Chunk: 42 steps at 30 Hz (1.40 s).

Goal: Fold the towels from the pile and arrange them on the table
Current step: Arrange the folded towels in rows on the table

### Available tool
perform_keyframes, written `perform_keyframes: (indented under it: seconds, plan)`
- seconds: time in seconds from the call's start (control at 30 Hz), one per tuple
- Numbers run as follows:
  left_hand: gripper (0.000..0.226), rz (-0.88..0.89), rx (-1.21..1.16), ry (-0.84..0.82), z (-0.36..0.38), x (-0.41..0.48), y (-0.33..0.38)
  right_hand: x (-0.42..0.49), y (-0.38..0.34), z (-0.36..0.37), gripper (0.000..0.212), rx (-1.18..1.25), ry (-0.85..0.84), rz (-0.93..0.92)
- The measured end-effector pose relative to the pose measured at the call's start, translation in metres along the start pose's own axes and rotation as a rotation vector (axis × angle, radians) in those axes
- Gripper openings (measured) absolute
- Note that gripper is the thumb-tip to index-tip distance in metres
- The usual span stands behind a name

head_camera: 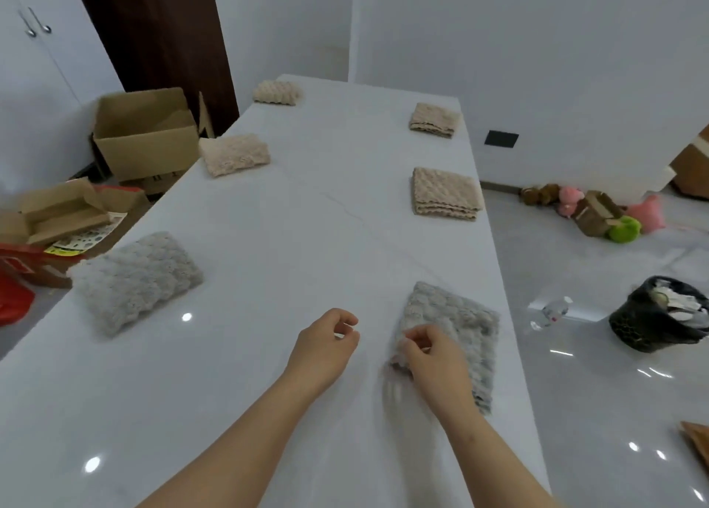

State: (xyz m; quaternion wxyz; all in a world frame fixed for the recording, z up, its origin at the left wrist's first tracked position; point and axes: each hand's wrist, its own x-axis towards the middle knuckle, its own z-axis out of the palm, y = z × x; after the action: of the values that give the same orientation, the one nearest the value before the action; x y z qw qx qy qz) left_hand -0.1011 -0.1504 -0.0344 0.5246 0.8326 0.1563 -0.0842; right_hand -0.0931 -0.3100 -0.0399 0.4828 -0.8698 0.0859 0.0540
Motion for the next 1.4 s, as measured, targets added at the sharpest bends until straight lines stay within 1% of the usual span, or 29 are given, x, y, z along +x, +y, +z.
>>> perform_keyframes:
  seconds: [0.07,0.13,0.23,0.33,0.4,0.43,0.5,0.53,0.57,0.6,0.63,0.67,0.73,0.8,0.87,0.93,1.0,1.1,1.13,1.2,1.27,1.37,1.4]
  plan:
    - [0.016,-0.023,-0.030,0.089,0.033,-0.001,0.013,0.013,0.016,-0.030,0.007,-0.048,-0.021,-0.085]
    - [0.022,-0.087,-0.081,0.161,0.062,-0.007,0.025,0.022,0.033,-0.059,0.009,-0.096,-0.041,-0.147]
    - [0.038,-0.188,-0.127,0.199,0.097,-0.025,0.032,0.026,0.055,-0.091,0.019,-0.103,-0.088,-0.190]
    - [0.054,-0.287,-0.186,0.324,0.120,-0.039,0.031,0.042,0.066,-0.114,0.031,-0.141,-0.056,-0.223]
    - [0.053,-0.412,-0.319,0.389,0.130,-0.044,0.030,0.058,0.066,-0.121,0.046,-0.211,-0.103,-0.209]
    - [0.048,-0.471,-0.392,0.391,0.135,-0.046,0.031,0.065,0.065,-0.123,0.051,-0.231,-0.145,-0.199]
    - [0.028,-0.532,-0.508,0.369,0.144,-0.046,0.033,0.078,0.061,-0.125,0.055,-0.245,-0.211,-0.183]
    - [0.023,-0.534,-0.540,0.381,0.150,-0.044,0.035,0.082,0.060,-0.126,0.054,-0.253,-0.229,-0.189]
    - [0.028,-0.523,-0.530,0.414,0.156,-0.043,0.037,0.086,0.059,-0.127,0.052,-0.255,-0.235,-0.206]
    - [0.033,-0.514,-0.475,0.464,0.161,-0.041,0.040,0.091,0.059,-0.128,0.049,-0.246,-0.235,-0.228]
    - [0.033,-0.516,-0.400,0.523,0.165,-0.039,0.045,0.095,0.059,-0.129,0.046,-0.233,-0.244,-0.251]
    - [0.031,-0.524,-0.342,0.580,0.169,-0.038,0.050,0.098,0.060,-0.130,0.044,-0.223,-0.274,-0.277]
    - [0.029,-0.525,-0.324,0.648,0.177,-0.035,0.057,0.106,0.062,-0.129,0.041,-0.207,-0.383,-0.314]
    - [0.025,-0.542,-0.348,0.692,0.185,-0.033,0.062,0.115,0.066,-0.128,0.040,-0.208,-0.482,-0.333]
    - [0.022,-0.563,-0.366,0.771,0.189,-0.030,0.067,0.128,0.071,-0.128,0.036,-0.254,-0.542,-0.401]
    - [0.019,-0.577,-0.417,0.866,0.189,-0.032,0.075,0.140,0.073,-0.132,0.028,-0.284,-0.595,-0.474]
    - [0.016,-0.566,-0.523,0.933,0.187,-0.035,0.081,0.151,0.070,-0.137,0.018,-0.265,-0.650,-0.539]
    - [0.013,-0.564,-0.688,0.918,0.193,-0.042,0.089,0.162,0.064,-0.145,0.008,-0.284,-0.757,-0.587]
    - [0.014,-0.594,-0.681,0.898,0.199,-0.044,0.090,0.165,0.063,-0.148,0.004,-0.330,-0.800,-0.592]
    - [0.022,-0.665,-0.608,0.848,0.210,-0.047,0.089,0.170,0.061,-0.151,0.011,-0.411,-0.869,-0.590]
    - [0.031,-0.695,-0.523,0.848,0.219,-0.049,0.086,0.175,0.059,-0.149,0.019,-0.376,-0.883,-0.560]
    - [0.046,-0.719,-0.447,0.925,0.225,-0.045,0.083,0.180,0.054,-0.138,0.015,-0.277,-0.897,-0.496]
    - [0.053,-0.732,-0.442,0.924,0.227,-0.042,0.084,0.180,0.053,-0.133,0.022,-0.285,-0.932,-0.458]
